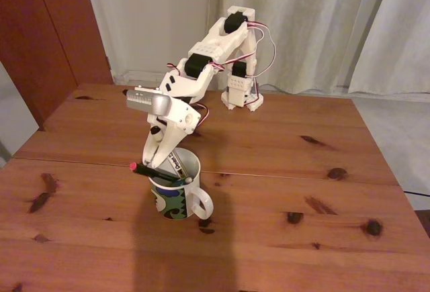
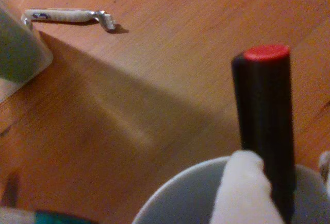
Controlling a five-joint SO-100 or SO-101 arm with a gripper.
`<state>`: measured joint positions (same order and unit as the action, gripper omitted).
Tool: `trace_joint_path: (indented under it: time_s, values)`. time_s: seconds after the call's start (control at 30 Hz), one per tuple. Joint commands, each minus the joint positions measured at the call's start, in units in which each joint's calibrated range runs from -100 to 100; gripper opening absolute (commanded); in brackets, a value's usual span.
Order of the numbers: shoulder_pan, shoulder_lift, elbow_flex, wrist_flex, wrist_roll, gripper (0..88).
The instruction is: Clean up the desk and place the pens and markers into the cup
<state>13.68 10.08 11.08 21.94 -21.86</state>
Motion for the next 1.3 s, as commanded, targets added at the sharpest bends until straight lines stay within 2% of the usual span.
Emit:
trace_joint_path:
  time_s: [0.0, 0.07, 0.23, 0.37, 0.63, 0.8, 1.03, 1.27]
  values:
    - [-0.9, -7.1, -0.3, 0.7, 0.1, 6.4]
    - [-1.0, -9.5, -0.3, 2.6, 0.1, 0.1]
    - [-2.9, -18.9, -0.3, 10.2, -1.8, 0.7]
    - [-4.6, -27.3, 1.3, 22.2, -1.8, 0.7]
    - [-11.1, -46.0, 17.6, 39.6, -1.1, 0.6]
    - [-16.1, -57.8, 34.9, 47.2, 4.2, 0.6]
    - [-18.0, -70.6, 57.4, 48.0, 13.9, 0.6]
    - [-18.1, -78.7, 71.4, 48.0, 18.5, 0.6]
